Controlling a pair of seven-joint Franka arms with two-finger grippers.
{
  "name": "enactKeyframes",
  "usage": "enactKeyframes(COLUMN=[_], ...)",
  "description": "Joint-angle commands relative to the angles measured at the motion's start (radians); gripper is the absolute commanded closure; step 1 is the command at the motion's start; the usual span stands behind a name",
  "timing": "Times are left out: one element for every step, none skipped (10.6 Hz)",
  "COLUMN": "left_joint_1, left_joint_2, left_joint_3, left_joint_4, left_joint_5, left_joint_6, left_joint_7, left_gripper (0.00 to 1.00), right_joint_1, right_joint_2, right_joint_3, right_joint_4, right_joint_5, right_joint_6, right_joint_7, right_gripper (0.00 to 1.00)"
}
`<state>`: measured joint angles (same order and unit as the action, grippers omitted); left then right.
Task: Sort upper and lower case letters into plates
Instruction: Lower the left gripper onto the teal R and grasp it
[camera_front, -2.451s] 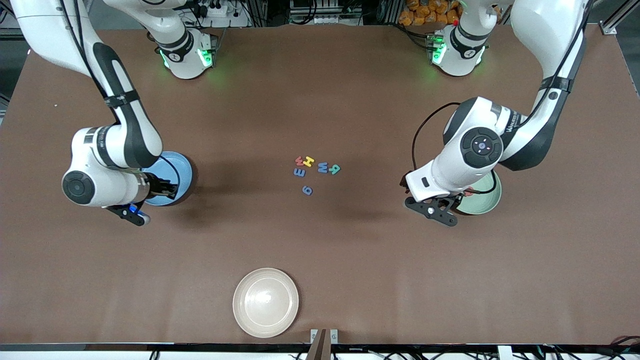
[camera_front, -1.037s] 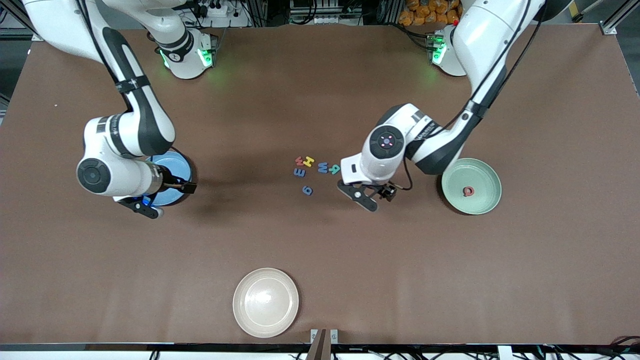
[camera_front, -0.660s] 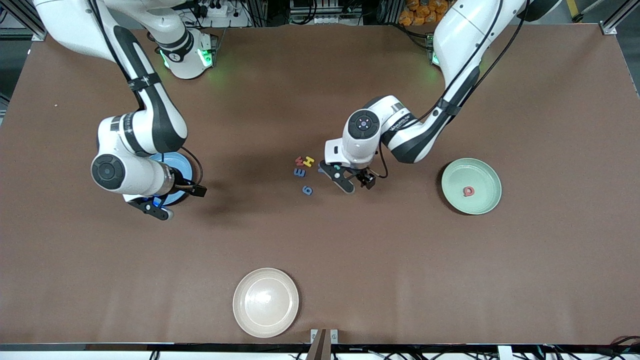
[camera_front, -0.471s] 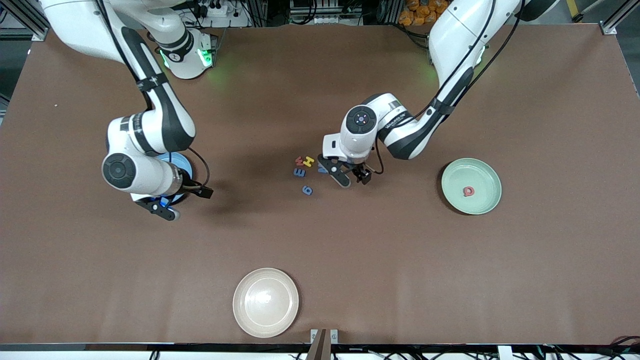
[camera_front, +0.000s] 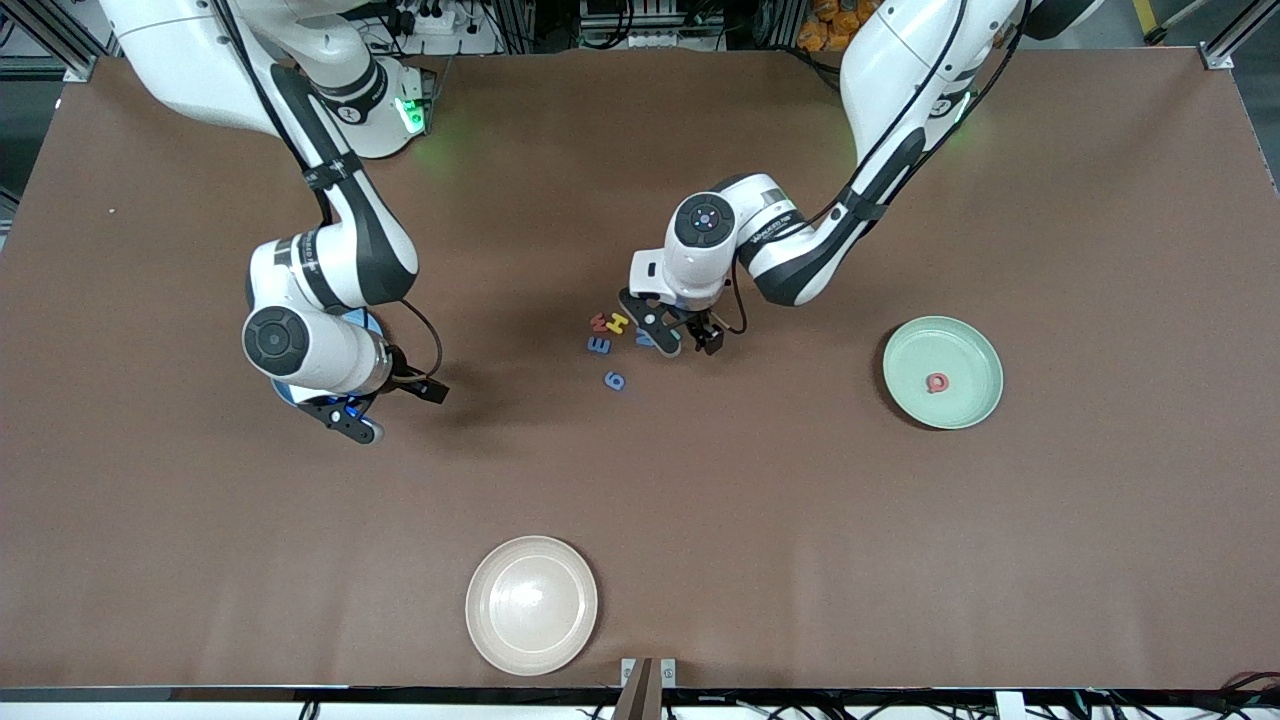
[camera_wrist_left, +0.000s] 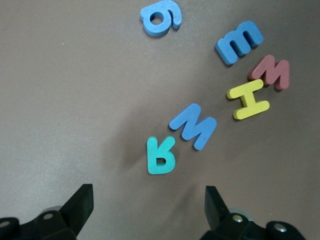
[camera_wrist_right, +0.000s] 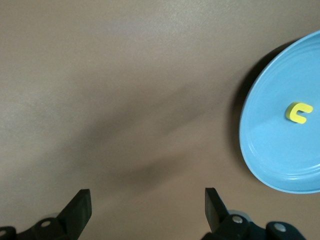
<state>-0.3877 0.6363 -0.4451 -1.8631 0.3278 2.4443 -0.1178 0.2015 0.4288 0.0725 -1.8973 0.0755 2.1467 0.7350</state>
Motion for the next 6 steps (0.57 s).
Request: enactKeyframes(left_joint_1=[-0.014, -0.014, -0.014, -0.016, -0.017, -0.017], left_joint_2=[0.019, 0.022, 0.028, 0.034, 0.04, 0.048], left_joint_3=[0.006, 0.008, 0.008, 0.008, 0.008, 0.008], left_joint_4=[-0.002, -0.002, 0.002, 0.008, 0.016, 0.025], left_joint_5=[0.069, 0.095, 0.097, 0.097, 0.097, 0.099], left_joint_6=[0.035, 0.036, 0.036, 0.036, 0.036, 0.036], left_joint_7=[-0.031, -0.033, -0.033, -0.031, -0.033, -0.031], left_gripper=[0.06, 0.1, 0.11, 0.13, 0.14, 0.17], right_joint_1=[0.03, 0.032, 0.032, 0.033, 0.033, 0.033], right_joint_2=[0.031, 0.034, 0.036, 0.036, 0.036, 0.037], right_joint_3=[-0.002, -0.002, -0.002, -0.002, -0.002, -0.002], right_joint_4=[0.047, 0.049, 0.049, 0.049, 0.049, 0.052], right_joint_5=[0.009, 0.009, 0.009, 0.009, 0.009, 0.009], right_joint_6=[-0.002, -0.001, -0.001, -0.001, -0.001, -0.001], right_joint_7=[0.078, 0.079, 0.079, 0.079, 0.079, 0.079], right_gripper=[0.0, 0.0, 0.0, 0.0, 0.0, 0.0])
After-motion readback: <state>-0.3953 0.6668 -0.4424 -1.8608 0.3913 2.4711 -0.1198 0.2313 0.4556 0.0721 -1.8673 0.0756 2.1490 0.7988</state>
